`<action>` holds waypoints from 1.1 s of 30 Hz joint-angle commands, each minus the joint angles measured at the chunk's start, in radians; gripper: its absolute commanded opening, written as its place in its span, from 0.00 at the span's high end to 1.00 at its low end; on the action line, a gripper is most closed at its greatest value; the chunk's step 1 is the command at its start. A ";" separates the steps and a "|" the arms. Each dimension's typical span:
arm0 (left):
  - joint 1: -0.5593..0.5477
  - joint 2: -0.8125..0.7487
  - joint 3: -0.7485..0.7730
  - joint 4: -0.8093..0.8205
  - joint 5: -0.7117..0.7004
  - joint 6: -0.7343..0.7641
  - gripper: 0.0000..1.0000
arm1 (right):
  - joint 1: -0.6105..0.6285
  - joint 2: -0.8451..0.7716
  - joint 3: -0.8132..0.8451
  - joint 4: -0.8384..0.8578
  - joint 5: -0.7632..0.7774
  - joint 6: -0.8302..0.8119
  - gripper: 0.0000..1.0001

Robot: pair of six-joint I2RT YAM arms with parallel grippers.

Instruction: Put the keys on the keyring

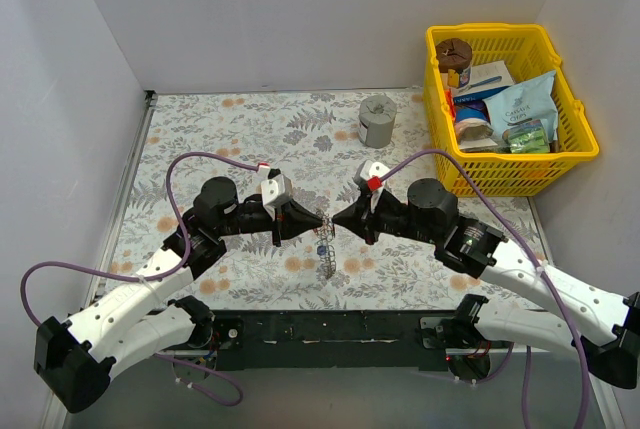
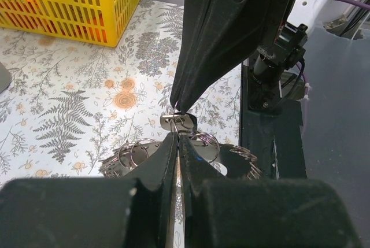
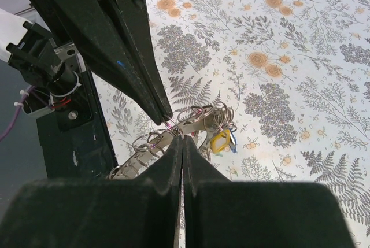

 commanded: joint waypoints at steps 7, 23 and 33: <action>-0.005 -0.042 0.026 0.092 0.025 -0.015 1.00 | -0.032 -0.007 -0.025 0.051 -0.041 0.023 0.99; -0.005 -0.055 0.003 0.165 0.077 -0.025 1.00 | -0.072 -0.079 -0.002 0.017 -0.021 -0.008 0.02; -0.005 -0.057 -0.011 0.245 0.111 -0.058 1.00 | -0.093 -0.115 0.006 0.083 -0.173 -0.038 0.05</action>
